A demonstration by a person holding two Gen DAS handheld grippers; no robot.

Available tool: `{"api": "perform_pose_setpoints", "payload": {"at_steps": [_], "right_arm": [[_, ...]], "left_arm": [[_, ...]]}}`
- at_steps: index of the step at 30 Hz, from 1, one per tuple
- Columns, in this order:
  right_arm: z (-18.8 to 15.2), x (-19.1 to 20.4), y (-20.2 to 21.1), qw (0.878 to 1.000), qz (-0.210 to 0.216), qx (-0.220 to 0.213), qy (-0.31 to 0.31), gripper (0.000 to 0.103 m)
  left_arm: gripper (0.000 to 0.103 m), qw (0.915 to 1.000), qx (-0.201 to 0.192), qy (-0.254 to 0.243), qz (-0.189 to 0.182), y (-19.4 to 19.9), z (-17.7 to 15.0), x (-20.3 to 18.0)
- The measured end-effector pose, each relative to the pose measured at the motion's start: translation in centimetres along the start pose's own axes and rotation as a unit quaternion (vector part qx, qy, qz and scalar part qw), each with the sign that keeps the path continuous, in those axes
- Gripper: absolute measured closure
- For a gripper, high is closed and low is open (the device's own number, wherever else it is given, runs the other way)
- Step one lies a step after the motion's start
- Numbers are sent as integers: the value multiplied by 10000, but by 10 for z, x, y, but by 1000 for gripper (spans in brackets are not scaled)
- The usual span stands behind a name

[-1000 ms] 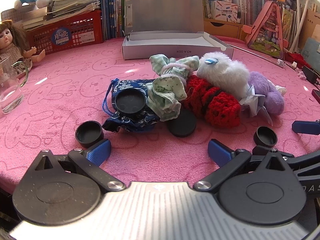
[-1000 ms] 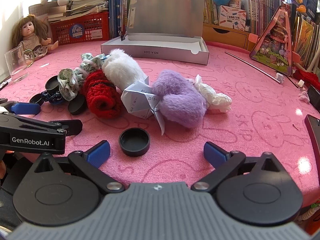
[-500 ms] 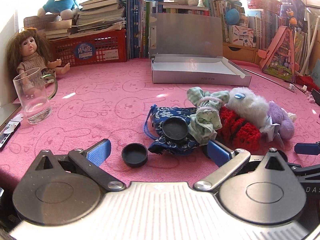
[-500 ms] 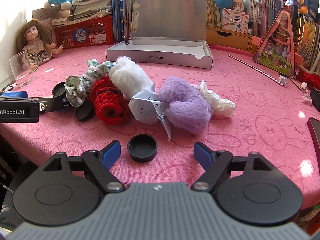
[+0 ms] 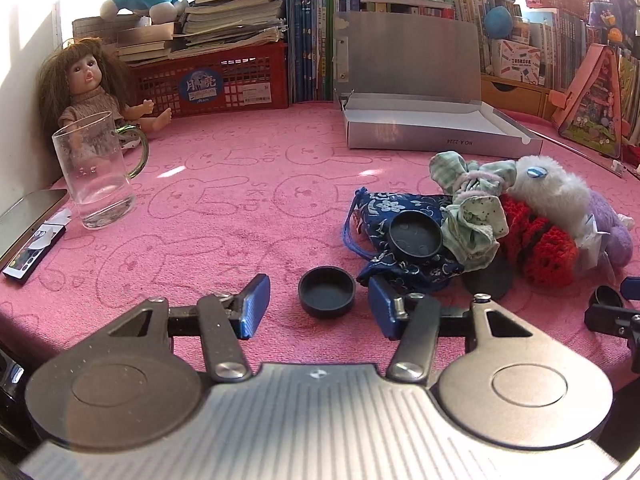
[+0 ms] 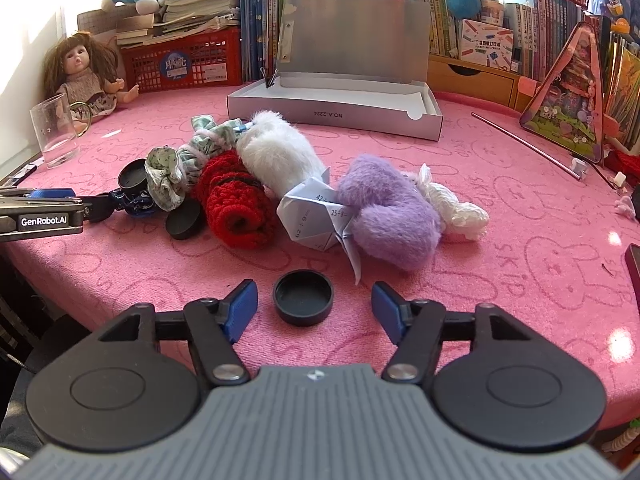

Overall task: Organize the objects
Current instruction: 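Grasp a black round lid with the left tool while the right tool grasps another black lid, then carry the held black lids with both tools over the open silver box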

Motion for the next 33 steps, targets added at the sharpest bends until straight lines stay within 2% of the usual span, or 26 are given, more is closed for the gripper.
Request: {"api": "perform_pose_setpoints", "payload": {"at_steps": [11, 12, 14, 16, 18, 26, 33], "right_arm": [[0, 3, 0, 9999, 100, -36, 27, 47], [0, 3, 1, 9999, 102, -37, 28, 49], [0, 3, 2, 9999, 106, -46, 23, 52], [0, 3, 2, 9999, 109, -52, 16, 56], [0, 2, 3, 9999, 112, -56, 7, 62], [1, -6, 5, 9998, 136, -68, -151, 66], [6, -19, 10, 9993, 56, -173, -330, 66]], "left_arm": [[45, 9999, 74, 118, -10, -10, -2, 0], [46, 9999, 74, 120, -21, -10, -1, 0], [58, 9999, 49, 108, -54, -8, -2, -1], [65, 10000, 30, 65, -67, -7, -2, -2], [65, 10000, 11, 45, -83, -5, -1, -4], [65, 9998, -159, 44, -138, 9, 5, -5], [65, 9989, -222, 71, -416, 23, 8, -15]]}}
Point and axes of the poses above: each gripper's, at about its wrist camera, not at the fingertips, and y roughly against the way its jaws point, x to its left, z to its top, the point moved 6 cm from there along -y, roughly the way its jaws point, and after that the axes turned 7 degrees about z, right-handed, at the moved point
